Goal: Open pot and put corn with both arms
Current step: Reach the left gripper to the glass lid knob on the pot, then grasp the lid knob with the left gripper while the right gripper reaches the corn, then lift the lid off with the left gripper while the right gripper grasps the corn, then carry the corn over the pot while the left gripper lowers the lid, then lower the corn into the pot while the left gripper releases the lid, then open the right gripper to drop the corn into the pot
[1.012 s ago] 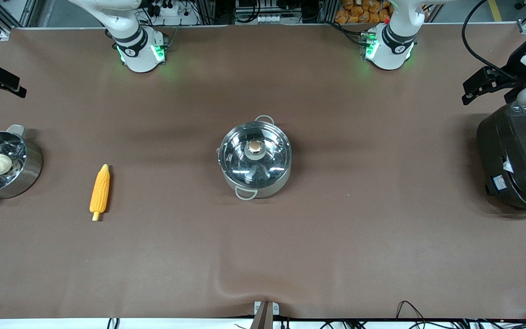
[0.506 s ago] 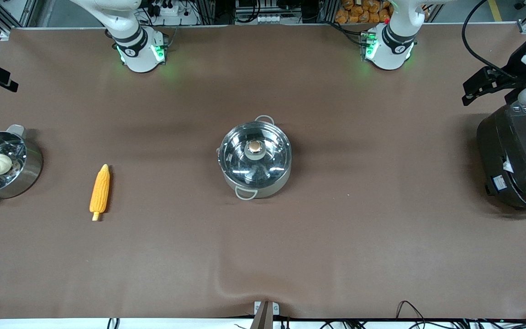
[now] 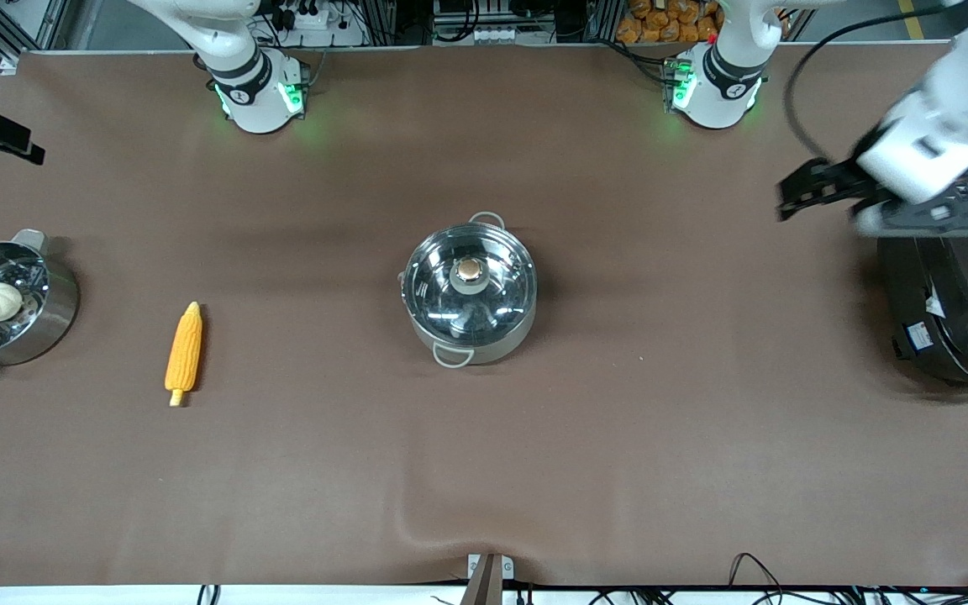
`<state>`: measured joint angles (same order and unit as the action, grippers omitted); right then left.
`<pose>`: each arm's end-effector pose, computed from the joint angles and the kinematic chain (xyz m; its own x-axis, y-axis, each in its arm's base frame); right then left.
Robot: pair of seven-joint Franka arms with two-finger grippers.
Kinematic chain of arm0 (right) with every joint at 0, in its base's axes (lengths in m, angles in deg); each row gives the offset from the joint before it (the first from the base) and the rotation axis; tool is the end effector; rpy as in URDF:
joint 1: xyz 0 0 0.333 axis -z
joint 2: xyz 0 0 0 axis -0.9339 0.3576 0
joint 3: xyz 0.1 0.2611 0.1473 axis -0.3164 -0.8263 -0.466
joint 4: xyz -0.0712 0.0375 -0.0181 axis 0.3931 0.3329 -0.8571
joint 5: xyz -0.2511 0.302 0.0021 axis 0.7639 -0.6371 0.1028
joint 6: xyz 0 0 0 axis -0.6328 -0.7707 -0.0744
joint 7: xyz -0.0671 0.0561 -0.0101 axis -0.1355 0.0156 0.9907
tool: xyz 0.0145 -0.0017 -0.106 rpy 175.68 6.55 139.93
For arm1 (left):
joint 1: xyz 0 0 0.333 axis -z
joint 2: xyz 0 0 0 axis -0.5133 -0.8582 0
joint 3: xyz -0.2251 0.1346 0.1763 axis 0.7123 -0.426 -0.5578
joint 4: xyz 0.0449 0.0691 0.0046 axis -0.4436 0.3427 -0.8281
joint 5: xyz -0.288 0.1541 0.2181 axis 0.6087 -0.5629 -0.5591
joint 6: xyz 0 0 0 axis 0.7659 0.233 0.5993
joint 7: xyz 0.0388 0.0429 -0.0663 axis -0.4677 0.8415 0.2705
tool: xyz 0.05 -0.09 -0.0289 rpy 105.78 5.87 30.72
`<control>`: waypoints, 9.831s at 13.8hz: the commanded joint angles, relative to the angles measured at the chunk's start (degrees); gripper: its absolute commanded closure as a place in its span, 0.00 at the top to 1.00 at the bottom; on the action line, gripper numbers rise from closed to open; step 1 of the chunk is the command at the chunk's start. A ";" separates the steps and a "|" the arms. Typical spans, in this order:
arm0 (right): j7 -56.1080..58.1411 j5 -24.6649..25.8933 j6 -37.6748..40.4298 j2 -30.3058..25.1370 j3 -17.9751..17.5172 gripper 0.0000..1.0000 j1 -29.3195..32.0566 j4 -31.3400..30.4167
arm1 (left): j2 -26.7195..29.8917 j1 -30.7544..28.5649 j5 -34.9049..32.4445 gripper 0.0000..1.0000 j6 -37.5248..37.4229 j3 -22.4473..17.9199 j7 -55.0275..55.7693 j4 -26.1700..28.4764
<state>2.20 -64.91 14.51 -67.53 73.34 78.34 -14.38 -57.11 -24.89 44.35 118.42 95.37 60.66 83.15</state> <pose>0.4927 -0.0570 0.6471 0.9799 -0.0806 -0.1825 -0.0860 -0.9961 -0.0220 0.5435 -0.1531 0.5961 0.9998 0.0051 -0.0190 0.0062 -0.9982 0.0604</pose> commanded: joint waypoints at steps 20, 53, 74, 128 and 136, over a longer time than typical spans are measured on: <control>0.80 1.90 -19.56 24.55 0.37 1.00 3.36 0.68 | -33.34 34.43 -7.34 1.00 22.76 0.84 46.16 -15.48; 2.21 1.38 -54.02 41.34 0.19 0.61 0.47 -12.50 | -24.05 29.53 -9.81 0.00 13.73 0.67 41.89 -14.60; -6.11 0.85 -31.90 35.01 -0.07 0.00 -13.13 1.45 | -17.26 -4.67 -9.81 0.02 39.16 1.37 4.07 22.11; -33.30 -4.34 -32.31 41.88 -3.15 1.00 -42.35 13.16 | 2.94 -14.87 -4.18 1.00 -7.91 -2.84 -7.09 -7.23; -12.14 -2.94 -23.88 36.25 -3.06 1.00 -21.80 12.46 | 5.76 -10.13 -2.78 1.00 -10.98 -6.19 -6.57 -5.64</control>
<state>-13.88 -69.13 -10.81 -29.33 71.35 51.94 -0.61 -53.25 -36.59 40.52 108.49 89.93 55.47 76.10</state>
